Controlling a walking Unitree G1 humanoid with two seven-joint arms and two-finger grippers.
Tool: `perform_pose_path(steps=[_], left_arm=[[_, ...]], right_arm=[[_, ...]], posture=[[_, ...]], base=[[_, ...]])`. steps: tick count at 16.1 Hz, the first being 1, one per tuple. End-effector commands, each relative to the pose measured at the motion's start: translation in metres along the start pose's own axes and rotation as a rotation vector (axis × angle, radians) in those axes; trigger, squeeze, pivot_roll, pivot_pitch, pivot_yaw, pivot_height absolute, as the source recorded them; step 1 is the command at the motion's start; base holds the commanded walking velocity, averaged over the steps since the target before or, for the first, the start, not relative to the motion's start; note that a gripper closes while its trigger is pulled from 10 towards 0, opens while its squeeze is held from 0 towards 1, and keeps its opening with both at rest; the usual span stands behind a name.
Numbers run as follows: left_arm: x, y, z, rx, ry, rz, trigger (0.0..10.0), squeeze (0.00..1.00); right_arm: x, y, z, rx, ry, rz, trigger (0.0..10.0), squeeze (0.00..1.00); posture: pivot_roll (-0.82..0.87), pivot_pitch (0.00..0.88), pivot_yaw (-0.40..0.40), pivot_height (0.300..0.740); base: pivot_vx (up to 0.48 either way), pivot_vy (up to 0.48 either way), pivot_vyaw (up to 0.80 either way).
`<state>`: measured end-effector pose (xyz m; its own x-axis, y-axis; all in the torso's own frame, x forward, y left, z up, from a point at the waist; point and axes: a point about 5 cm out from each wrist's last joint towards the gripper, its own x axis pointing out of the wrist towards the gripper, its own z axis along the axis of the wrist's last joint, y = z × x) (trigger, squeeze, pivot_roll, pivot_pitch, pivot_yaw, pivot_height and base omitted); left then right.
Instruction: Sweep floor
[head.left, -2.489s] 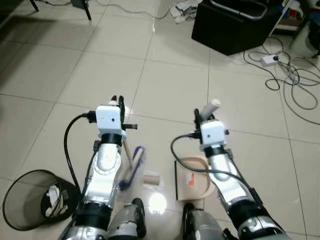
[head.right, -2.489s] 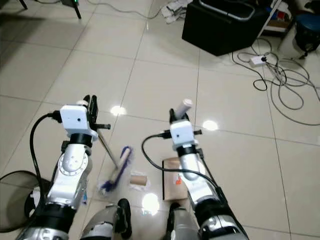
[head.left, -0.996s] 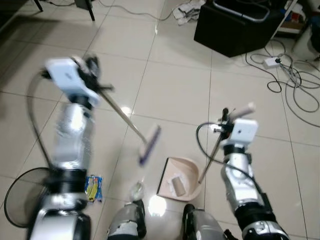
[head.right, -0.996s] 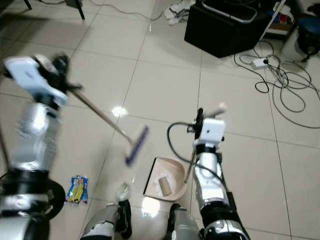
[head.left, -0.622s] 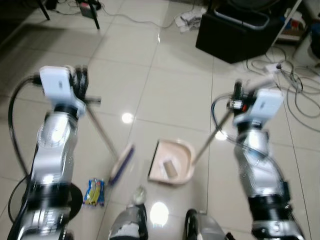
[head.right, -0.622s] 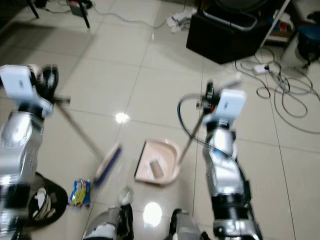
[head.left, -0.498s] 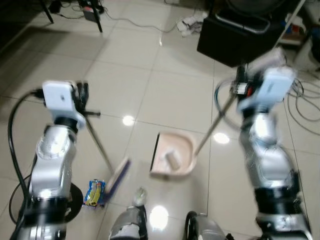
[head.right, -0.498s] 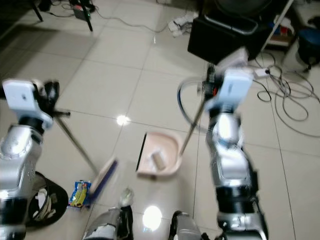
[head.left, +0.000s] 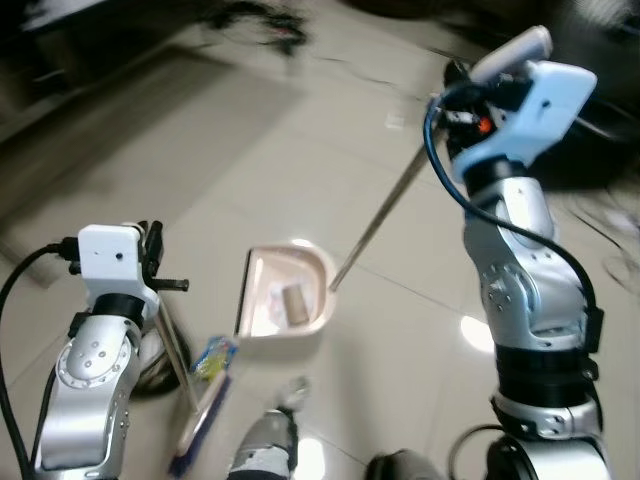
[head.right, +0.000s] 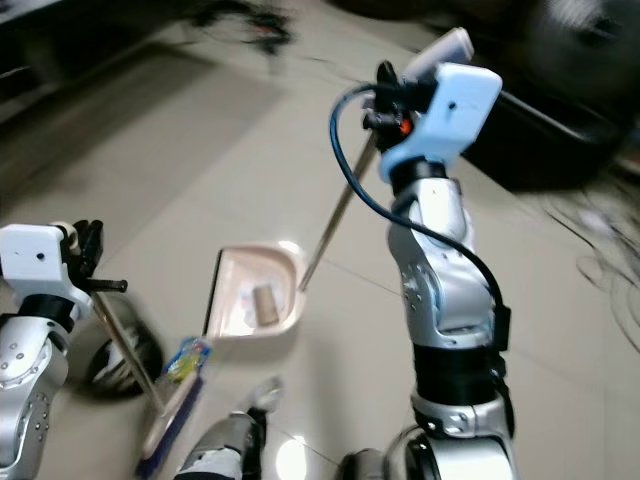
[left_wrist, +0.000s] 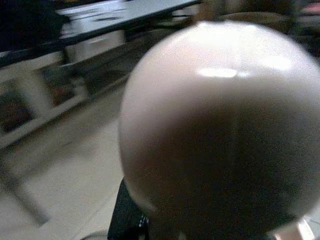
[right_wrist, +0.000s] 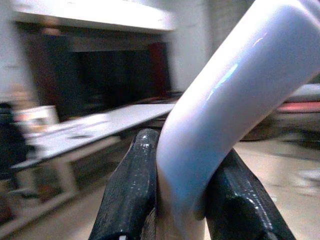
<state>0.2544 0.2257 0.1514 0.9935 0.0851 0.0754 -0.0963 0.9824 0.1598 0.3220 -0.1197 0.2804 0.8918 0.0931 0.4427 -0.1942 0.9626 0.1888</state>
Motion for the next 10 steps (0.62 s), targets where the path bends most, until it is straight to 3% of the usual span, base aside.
perform_pose_path(steps=[1, 7, 10], left_arm=[[-0.003, -0.005, 0.007, -0.001, -0.026, 0.001, 10.0, 0.0], [-0.001, -0.019, 0.011, 0.045, -0.048, -0.025, 10.0, 0.0], [0.001, -0.022, 0.011, 0.054, -0.048, -0.036, 10.0, 0.0]], right_arm=[[0.0, 0.0, 0.015, 0.044, -0.058, -0.011, 10.0, 0.0], [0.004, -0.008, 0.017, 0.079, -0.062, -0.085, 10.0, 0.0], [0.005, -0.01, 0.016, 0.061, -0.067, -0.109, 10.0, 0.0]], posture=[[0.04, 0.06, 0.007, 0.74], [0.04, 0.055, 0.004, 0.74], [0.04, 0.055, 0.009, 0.74]], base=[[0.0, 0.0, 0.8], [0.0, 0.0, 0.8], [0.303, 0.0, 0.8]])
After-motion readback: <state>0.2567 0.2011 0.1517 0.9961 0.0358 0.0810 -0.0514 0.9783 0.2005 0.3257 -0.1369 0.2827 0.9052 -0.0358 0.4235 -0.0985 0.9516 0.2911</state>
